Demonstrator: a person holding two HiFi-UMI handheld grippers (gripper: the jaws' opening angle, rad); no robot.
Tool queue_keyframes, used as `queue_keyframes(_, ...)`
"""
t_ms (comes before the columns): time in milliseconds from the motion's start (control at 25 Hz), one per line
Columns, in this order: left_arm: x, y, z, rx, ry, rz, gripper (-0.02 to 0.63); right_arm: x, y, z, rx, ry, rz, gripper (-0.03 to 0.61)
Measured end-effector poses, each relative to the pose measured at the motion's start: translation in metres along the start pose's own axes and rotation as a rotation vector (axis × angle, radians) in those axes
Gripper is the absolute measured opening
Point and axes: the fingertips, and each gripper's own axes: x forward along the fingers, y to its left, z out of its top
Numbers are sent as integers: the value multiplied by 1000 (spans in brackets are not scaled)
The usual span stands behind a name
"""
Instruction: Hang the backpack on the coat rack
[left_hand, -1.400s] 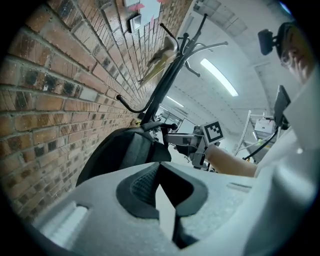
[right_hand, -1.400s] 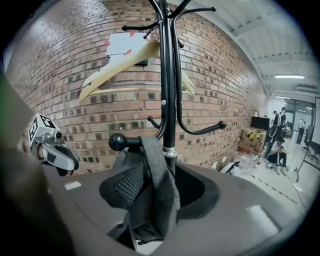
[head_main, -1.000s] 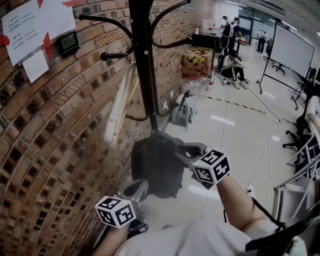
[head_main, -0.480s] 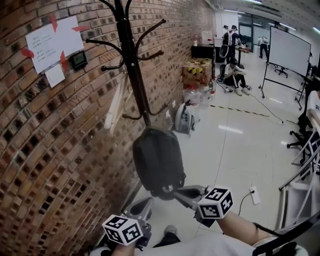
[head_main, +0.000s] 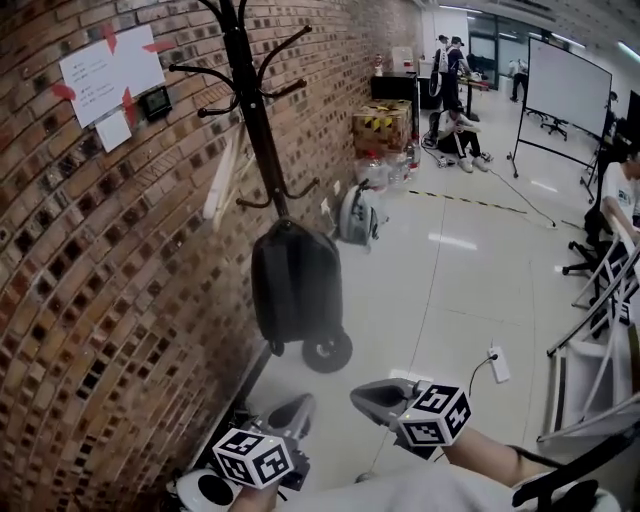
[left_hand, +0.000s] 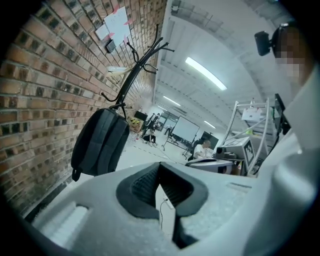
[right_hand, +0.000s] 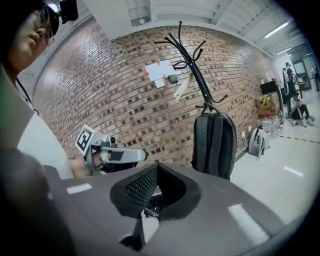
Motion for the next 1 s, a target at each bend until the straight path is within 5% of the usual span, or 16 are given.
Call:
queue_keyframes(360, -118, -30, -50, 14, -19, -4, 2, -7, 110, -61, 71, -16, -19, 0)
queue_keyframes(680, -227, -61, -101, 11, -30, -49, 2, -12, 228, -100, 7, -19, -51, 0)
queue_keyframes(1000, -267, -79, -117, 29, -24, -89, 2, -25, 270, -112, -5, -41, -82, 0)
